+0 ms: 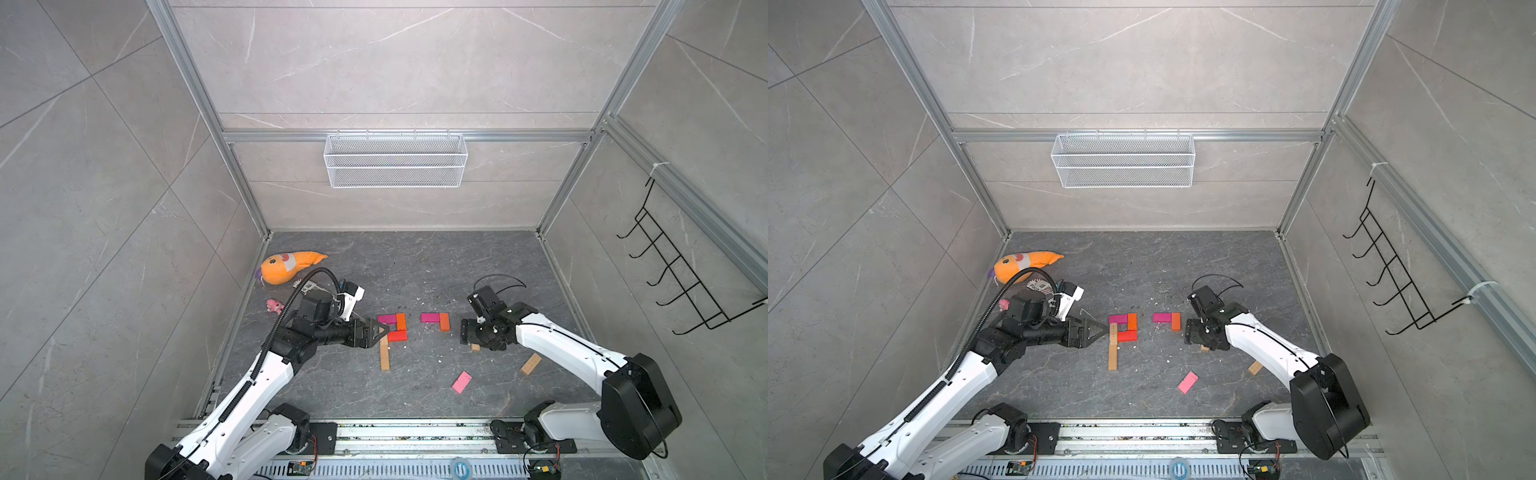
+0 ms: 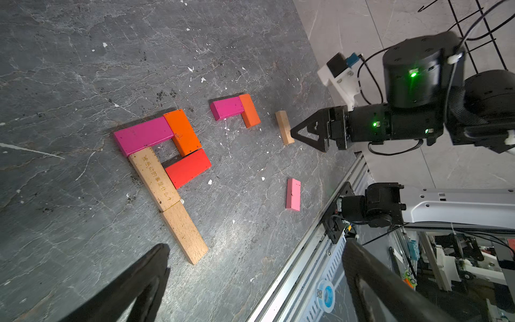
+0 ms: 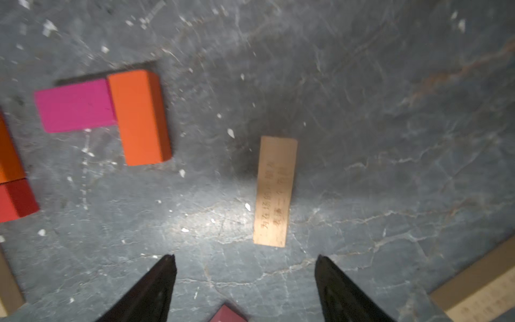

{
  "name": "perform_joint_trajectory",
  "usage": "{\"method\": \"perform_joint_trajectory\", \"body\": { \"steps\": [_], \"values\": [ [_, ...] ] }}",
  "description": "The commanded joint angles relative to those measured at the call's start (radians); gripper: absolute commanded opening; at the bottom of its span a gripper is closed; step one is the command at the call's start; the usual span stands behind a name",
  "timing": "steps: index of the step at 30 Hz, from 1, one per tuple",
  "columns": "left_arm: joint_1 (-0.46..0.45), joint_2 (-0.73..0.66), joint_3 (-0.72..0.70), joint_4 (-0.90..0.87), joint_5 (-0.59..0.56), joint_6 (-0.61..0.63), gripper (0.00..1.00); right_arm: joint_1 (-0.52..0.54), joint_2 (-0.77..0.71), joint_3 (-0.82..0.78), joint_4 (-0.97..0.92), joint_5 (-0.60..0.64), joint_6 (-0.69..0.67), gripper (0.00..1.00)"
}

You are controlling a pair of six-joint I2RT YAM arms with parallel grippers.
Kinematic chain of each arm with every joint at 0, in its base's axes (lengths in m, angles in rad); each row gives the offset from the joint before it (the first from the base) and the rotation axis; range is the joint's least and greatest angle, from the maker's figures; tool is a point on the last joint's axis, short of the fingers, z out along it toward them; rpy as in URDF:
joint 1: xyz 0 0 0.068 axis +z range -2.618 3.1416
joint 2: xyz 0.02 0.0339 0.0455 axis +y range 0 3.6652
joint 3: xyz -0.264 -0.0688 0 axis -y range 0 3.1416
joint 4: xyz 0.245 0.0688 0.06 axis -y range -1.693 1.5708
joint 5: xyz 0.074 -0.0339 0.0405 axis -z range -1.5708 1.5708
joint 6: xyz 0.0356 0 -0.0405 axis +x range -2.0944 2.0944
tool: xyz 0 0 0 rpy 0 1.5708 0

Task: Assemble the letter p with building blocks
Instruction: Pick up the building block from the center of the board.

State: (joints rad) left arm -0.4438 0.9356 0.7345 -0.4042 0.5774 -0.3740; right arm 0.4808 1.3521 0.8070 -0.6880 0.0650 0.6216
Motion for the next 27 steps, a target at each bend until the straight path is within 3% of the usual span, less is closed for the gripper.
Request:
{"method": "perform_joint_trajectory", "body": {
  "steps": [1,12,17,27],
  "values": [
    [0.002,-0.005,0.02,0.019,0.002,0.01,1.0,-0.008,-0.003,-0.043,0.013,0.025,0.073,0.77],
    [0.001,-0.003,0.022,0.021,0.013,0.004,1.0,-0.026,0.073,-0.071,0.095,0.067,0.07,0.63],
    [0.001,-0.003,0.02,0.022,0.013,0.004,1.0,-0.033,0.106,-0.06,0.12,0.064,0.054,0.49],
    [0.001,0.003,0.022,0.023,0.016,0.002,1.0,-0.034,0.115,-0.066,0.132,0.058,0.043,0.29]
  ]
}}
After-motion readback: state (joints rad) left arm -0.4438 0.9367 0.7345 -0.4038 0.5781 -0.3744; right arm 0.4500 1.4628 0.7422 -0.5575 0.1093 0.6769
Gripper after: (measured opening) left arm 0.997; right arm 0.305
